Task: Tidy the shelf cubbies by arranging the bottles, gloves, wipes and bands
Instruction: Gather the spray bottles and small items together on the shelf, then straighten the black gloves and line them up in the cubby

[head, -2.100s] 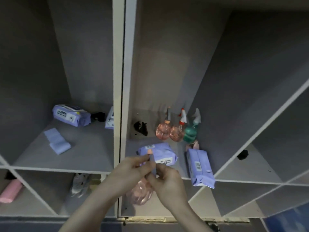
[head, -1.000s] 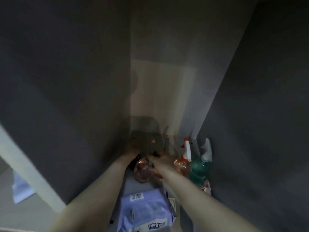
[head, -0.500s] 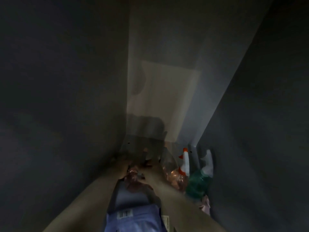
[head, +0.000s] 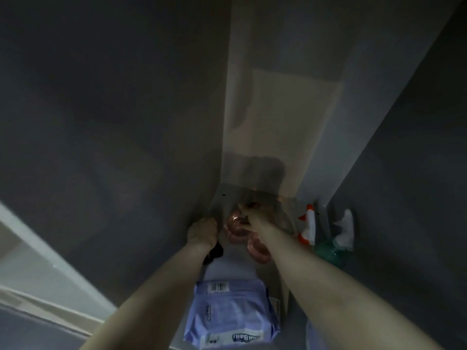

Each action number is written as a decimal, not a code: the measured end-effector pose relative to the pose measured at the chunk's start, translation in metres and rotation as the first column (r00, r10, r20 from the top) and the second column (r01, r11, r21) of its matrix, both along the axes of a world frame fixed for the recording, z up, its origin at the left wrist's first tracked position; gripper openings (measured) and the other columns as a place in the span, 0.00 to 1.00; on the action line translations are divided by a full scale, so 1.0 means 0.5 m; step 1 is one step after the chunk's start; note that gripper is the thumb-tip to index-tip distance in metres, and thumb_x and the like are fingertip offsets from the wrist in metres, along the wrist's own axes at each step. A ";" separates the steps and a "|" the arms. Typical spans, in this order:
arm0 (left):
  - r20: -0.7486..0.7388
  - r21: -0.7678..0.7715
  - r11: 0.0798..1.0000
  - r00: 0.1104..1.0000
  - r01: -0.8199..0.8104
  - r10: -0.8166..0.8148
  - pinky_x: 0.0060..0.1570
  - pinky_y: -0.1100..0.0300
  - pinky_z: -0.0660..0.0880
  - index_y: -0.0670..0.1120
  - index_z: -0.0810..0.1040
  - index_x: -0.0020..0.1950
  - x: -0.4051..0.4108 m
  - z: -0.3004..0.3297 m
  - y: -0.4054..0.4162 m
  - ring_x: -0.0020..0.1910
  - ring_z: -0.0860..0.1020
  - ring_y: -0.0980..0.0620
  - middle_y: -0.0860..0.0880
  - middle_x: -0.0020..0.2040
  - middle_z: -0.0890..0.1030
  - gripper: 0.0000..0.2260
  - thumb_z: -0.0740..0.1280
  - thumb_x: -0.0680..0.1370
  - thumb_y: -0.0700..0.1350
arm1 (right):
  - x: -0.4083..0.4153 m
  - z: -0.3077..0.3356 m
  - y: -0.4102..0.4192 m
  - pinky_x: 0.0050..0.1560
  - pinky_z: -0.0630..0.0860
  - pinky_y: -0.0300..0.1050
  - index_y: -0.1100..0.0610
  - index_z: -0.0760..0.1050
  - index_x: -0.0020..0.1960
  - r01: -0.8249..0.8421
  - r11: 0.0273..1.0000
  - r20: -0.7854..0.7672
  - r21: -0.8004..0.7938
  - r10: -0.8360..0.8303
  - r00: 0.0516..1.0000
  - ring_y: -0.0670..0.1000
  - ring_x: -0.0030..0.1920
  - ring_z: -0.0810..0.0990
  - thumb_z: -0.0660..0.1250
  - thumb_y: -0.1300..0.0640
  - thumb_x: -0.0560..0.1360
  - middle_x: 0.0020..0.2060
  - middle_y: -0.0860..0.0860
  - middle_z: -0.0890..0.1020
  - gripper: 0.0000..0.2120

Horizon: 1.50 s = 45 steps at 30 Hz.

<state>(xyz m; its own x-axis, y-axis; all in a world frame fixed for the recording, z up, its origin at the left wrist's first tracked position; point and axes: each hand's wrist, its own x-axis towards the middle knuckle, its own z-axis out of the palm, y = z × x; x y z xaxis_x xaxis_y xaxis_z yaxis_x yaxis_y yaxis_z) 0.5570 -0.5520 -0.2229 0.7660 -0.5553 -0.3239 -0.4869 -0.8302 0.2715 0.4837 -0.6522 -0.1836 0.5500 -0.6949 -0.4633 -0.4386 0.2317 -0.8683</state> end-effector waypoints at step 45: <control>-0.653 -0.742 0.236 0.756 -0.627 -0.045 0.33 0.64 0.76 0.43 0.80 0.45 -0.231 0.181 0.146 0.35 0.77 0.52 0.48 0.36 0.80 0.06 0.69 0.77 0.45 | -0.283 0.081 0.163 0.42 0.82 0.47 0.56 0.73 0.65 -0.187 0.947 0.449 0.261 0.052 0.892 0.58 0.53 0.83 0.68 0.57 0.73 0.56 0.58 0.83 0.21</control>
<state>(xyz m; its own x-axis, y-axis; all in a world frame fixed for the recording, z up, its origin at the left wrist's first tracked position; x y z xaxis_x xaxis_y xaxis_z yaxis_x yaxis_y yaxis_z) 0.4413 -0.4792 -0.1325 0.8665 -0.4800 -0.1371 0.2037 0.0891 0.9750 0.3422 -0.5705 -0.1430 0.8112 -0.4826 -0.3304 -0.0770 0.4719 -0.8783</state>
